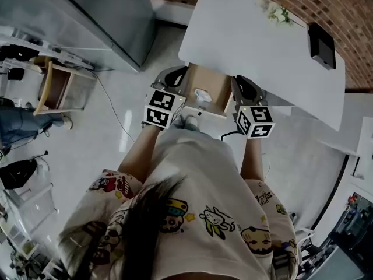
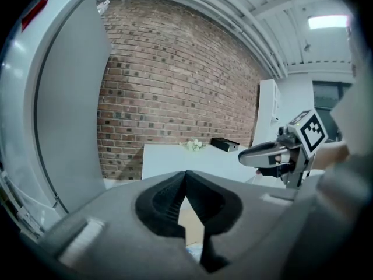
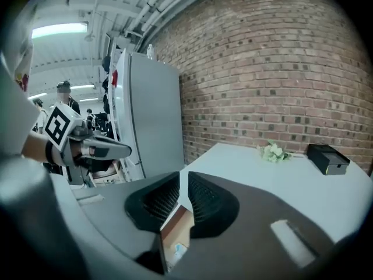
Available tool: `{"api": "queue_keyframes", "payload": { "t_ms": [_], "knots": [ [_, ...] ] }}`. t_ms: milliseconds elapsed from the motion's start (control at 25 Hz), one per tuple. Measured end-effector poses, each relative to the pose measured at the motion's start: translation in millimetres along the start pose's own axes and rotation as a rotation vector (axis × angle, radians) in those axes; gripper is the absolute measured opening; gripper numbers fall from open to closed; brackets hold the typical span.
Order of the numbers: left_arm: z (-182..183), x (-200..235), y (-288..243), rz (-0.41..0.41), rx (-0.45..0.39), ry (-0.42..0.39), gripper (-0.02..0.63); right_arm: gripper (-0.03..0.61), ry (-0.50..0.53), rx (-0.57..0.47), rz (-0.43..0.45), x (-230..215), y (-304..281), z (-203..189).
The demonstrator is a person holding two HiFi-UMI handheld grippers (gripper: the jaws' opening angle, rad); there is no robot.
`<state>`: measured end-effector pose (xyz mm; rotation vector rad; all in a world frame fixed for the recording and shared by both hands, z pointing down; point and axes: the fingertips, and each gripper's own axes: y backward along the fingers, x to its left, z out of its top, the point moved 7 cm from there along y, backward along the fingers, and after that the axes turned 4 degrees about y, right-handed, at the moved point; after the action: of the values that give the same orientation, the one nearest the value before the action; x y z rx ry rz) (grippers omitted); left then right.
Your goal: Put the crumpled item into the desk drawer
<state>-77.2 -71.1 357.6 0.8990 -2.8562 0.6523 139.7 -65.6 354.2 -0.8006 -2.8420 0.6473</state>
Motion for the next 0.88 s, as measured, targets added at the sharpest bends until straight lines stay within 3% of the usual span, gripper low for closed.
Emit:
{"api": "queue_keyframes", "payload": {
  "t_ms": [440,880],
  "knots": [
    [31.1,-10.2,43.9,-0.012,-0.117,-0.003,-0.003,0.011,0.026,-0.199,-0.029,14.5,50.3,42.4],
    [34.4,-16.0,51.9,-0.005,-0.140,-0.006,-0.002,0.009,-0.019,-0.270,-0.077,9.4,71.0,40.9]
  ]
}}
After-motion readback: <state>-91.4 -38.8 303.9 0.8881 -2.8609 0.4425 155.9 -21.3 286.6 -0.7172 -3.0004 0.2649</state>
